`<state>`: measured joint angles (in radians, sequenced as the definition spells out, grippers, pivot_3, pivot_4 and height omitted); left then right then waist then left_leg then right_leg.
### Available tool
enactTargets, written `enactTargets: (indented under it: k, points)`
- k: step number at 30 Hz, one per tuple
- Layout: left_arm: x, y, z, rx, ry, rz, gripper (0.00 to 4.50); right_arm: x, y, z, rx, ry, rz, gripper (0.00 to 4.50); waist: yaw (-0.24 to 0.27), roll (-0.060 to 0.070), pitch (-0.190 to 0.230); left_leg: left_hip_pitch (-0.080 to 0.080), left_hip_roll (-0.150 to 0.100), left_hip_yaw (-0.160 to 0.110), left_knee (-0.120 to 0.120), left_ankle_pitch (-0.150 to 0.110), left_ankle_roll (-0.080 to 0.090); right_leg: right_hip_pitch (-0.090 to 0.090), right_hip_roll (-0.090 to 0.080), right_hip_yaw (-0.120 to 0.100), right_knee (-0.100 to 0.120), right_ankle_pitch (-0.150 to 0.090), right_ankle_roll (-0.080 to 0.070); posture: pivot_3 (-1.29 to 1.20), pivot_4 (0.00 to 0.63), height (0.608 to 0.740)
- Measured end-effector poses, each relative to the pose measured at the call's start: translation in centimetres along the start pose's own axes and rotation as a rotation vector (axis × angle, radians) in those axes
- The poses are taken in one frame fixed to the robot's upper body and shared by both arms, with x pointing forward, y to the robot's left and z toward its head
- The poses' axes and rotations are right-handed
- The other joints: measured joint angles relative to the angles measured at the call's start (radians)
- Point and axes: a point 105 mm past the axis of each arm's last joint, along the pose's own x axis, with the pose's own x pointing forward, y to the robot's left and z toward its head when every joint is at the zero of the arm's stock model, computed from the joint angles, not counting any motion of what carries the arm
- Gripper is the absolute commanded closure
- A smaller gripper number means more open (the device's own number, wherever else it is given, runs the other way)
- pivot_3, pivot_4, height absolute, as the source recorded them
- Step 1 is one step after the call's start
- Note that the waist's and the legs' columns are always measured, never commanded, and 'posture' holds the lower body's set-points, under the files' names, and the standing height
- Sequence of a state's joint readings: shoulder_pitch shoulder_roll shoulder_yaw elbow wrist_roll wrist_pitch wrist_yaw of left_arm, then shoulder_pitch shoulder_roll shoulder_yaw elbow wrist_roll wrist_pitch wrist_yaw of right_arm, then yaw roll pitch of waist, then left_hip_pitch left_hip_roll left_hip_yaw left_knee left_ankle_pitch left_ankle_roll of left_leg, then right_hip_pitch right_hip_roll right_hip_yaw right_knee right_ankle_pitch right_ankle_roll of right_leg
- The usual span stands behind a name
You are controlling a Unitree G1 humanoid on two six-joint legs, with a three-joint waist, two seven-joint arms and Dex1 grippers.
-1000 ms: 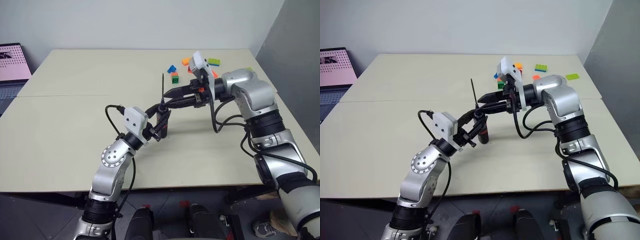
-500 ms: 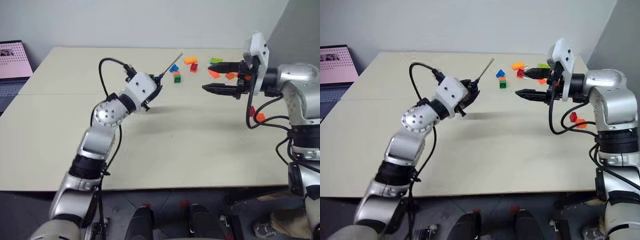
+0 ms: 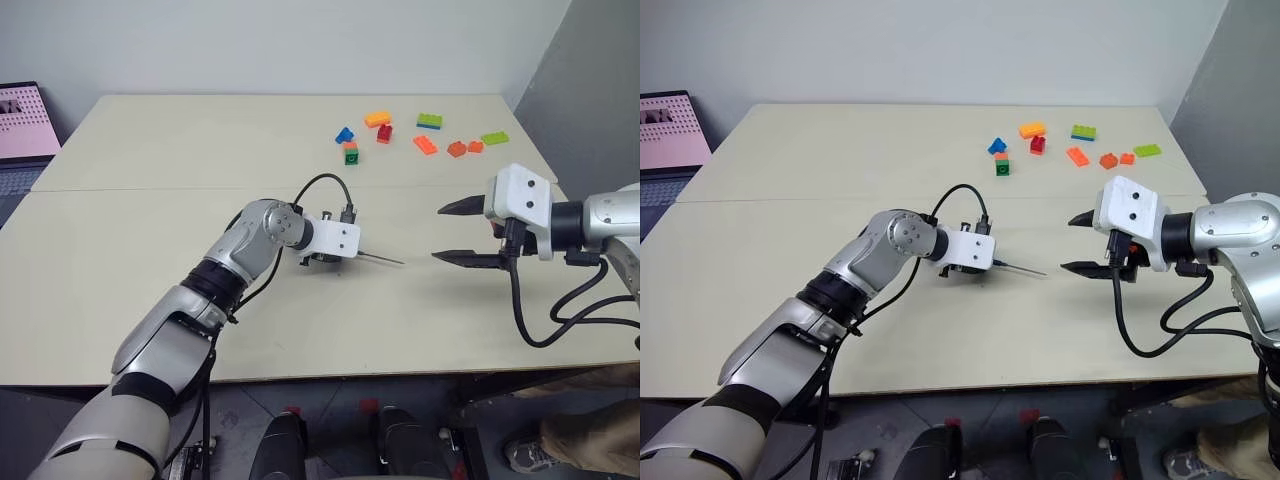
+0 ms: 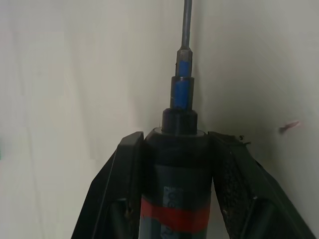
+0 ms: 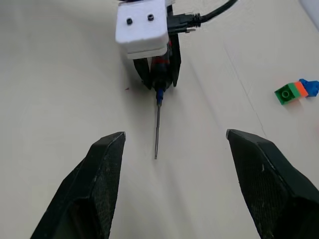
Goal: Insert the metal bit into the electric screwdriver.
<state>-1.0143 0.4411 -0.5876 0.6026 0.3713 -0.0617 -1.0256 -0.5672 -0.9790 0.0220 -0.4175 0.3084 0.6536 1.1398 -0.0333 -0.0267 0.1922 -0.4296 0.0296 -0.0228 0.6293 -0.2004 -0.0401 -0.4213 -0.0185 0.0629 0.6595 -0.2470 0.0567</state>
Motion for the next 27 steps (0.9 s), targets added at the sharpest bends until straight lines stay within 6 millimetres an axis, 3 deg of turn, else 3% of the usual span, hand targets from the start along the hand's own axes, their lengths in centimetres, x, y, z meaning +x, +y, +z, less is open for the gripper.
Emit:
enactTargets:
  k: [1,6,11,15,17,18,20,21,27]
  points:
    - [0.1,0.1,0.0,0.006,0.000,-0.011,2.17,0.2,0.2,-0.5,0.015,0.012,0.002,1.10,0.000,0.000,0.000,0.000,0.000,0.000,0.000,0.000,0.000,0.000,0.000,0.001,0.000,0.000,0.000,0.00,0.150,0.740]
    - [0.0,0.3,-0.1,-0.020,-0.026,-0.001,1.27,0.2,0.0,-1.0,0.028,0.028,-0.023,1.10,0.001,0.001,-0.001,0.000,0.000,0.000,0.000,0.000,0.000,0.000,0.000,0.000,0.001,0.000,0.000,0.00,0.150,0.740]
    - [-0.5,-0.2,0.4,-0.101,-0.093,0.002,0.05,-0.1,-0.6,-1.5,0.046,0.045,-0.045,1.10,0.001,0.001,-0.001,0.000,0.000,0.000,0.000,0.000,0.000,0.000,0.000,0.000,0.001,0.000,0.000,0.00,0.150,0.740]
    - [-2.1,-0.3,-0.1,-0.281,-0.164,0.064,0.02,-0.2,-0.9,-1.5,0.041,0.041,-0.062,1.10,-0.002,0.000,0.000,0.000,0.000,0.000,0.000,0.000,0.000,-0.001,0.000,0.000,0.003,0.000,0.000,0.00,0.150,0.740]
    - [-4.9,0.6,-1.3,-0.419,-0.206,0.151,0.02,-0.5,-1.0,-1.6,0.046,0.036,-0.077,1.10,-0.006,0.000,0.000,0.000,0.001,-0.001,0.000,0.000,0.000,-0.001,0.000,0.000,0.004,0.000,0.000,0.00,0.150,0.740]
    - [-7.5,1.2,-2.5,-0.497,-0.216,0.217,0.02,-0.8,-1.1,-1.7,0.058,0.028,-0.087,1.10,-0.010,0.000,0.000,0.001,0.001,-0.001,0.000,0.000,0.000,-0.001,0.001,0.000,0.004,0.000,0.000,0.00,0.150,0.740]
    - [-11.0,1.2,-3.9,-0.571,-0.203,0.287,0.02,-1.1,-1.0,-1.7,0.077,0.007,-0.093,1.10,-0.013,0.000,0.000,0.001,0.001,-0.001,0.000,0.000,0.000,0.000,0.000,0.000,0.004,0.000,0.000,0.00,0.150,0.740]
    - [-11.9,0.9,-4.3,-0.584,-0.197,0.297,0.02,-1.3,-0.9,-1.8,0.084,0.002,-0.097,1.10,-0.013,0.000,0.000,0.002,0.001,-0.001,0.000,0.000,0.000,0.001,0.000,0.000,0.004,0.000,0.000,0.00,0.150,0.740]
    - [-15.1,-6.0,-6.0,-0.733,-0.169,0.204,0.02,-2.4,0.0,-1.7,0.139,-0.056,-0.085,1.10,-0.012,0.000,0.000,0.002,0.001,-0.001,0.000,0.000,0.000,0.001,-0.001,-0.001,0.004,0.000,0.000,0.00,0.150,0.740]
